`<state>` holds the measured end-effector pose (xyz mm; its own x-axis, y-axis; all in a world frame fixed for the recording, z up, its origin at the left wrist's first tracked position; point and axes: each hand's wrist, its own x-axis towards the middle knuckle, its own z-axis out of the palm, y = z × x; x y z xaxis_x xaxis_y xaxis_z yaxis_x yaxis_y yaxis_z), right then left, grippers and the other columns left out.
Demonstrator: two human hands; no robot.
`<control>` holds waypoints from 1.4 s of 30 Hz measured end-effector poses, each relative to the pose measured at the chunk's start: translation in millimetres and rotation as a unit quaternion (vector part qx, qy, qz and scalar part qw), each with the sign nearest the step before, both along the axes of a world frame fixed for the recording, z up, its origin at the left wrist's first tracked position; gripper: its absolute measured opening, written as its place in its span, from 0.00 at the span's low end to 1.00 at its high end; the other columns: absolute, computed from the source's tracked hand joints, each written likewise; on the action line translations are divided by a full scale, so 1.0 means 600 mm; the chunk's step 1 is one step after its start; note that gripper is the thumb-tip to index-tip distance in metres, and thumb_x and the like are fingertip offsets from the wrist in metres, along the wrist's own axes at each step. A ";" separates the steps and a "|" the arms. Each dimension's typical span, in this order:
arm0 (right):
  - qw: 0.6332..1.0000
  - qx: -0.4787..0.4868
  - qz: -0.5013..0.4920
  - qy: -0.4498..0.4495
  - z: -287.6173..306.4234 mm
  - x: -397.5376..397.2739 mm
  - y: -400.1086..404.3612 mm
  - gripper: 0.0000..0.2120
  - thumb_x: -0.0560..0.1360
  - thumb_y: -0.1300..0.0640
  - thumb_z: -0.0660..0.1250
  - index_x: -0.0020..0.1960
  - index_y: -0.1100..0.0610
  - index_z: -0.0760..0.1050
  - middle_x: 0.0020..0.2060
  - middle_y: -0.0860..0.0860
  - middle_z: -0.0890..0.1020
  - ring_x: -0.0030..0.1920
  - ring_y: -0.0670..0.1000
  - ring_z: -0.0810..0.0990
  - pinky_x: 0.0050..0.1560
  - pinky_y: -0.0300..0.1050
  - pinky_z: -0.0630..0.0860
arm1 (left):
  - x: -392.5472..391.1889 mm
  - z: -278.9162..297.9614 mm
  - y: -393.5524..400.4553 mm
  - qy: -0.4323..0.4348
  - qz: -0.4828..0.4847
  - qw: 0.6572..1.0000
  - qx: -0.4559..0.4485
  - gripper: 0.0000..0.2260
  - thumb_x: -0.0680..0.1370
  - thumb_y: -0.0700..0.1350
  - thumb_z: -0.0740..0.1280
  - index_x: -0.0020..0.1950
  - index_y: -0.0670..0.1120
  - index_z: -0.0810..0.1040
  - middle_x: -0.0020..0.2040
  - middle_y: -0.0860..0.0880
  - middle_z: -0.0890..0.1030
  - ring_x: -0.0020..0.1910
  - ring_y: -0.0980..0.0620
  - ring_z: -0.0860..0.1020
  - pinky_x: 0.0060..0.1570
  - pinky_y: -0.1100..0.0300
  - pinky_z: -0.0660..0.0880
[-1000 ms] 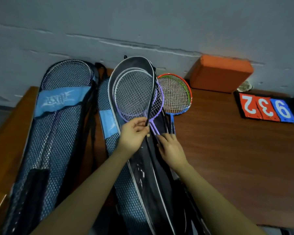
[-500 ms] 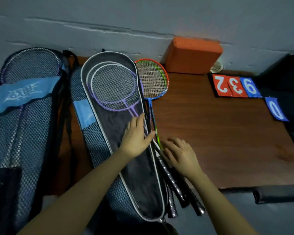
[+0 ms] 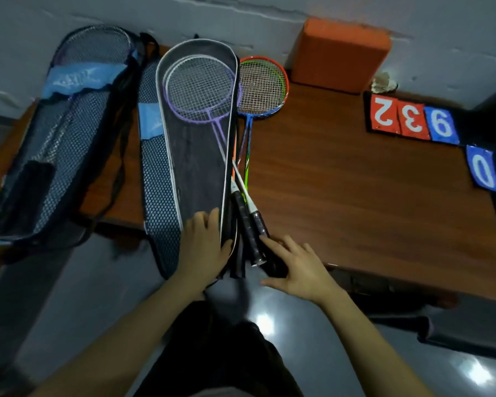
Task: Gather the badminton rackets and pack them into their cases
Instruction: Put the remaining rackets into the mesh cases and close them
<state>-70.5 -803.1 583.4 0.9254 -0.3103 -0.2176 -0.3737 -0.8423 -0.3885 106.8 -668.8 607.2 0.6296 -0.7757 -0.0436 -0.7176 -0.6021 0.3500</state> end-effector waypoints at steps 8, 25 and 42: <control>0.997 0.063 -0.045 0.005 0.001 -0.026 0.021 0.37 0.75 0.51 0.67 0.74 0.39 0.46 0.70 0.47 0.59 0.54 0.58 0.64 0.60 0.53 0.63 | -0.010 0.011 0.018 0.113 0.048 0.990 -0.069 0.14 0.75 0.42 0.66 0.60 0.44 0.74 0.46 0.45 0.73 0.44 0.45 0.74 0.44 0.53 0.72; 0.987 0.025 -0.052 -0.149 0.013 0.042 0.032 0.18 0.75 0.55 0.67 0.64 0.57 0.73 0.65 0.57 0.69 0.60 0.57 0.73 0.52 0.60 0.75 | 0.016 0.015 0.025 0.186 0.068 0.970 -0.138 0.18 0.72 0.42 0.70 0.61 0.50 0.77 0.34 0.55 0.69 0.34 0.55 0.72 0.43 0.64 0.68; 0.941 0.159 -0.155 -0.255 0.052 0.109 0.098 0.13 0.71 0.61 0.70 0.56 0.55 0.78 0.61 0.52 0.68 0.58 0.52 0.71 0.60 0.44 0.70 | 0.013 0.062 0.014 0.240 0.076 0.935 -0.248 0.13 0.72 0.41 0.69 0.54 0.52 0.80 0.30 0.54 0.71 0.29 0.59 0.70 0.36 0.72 0.68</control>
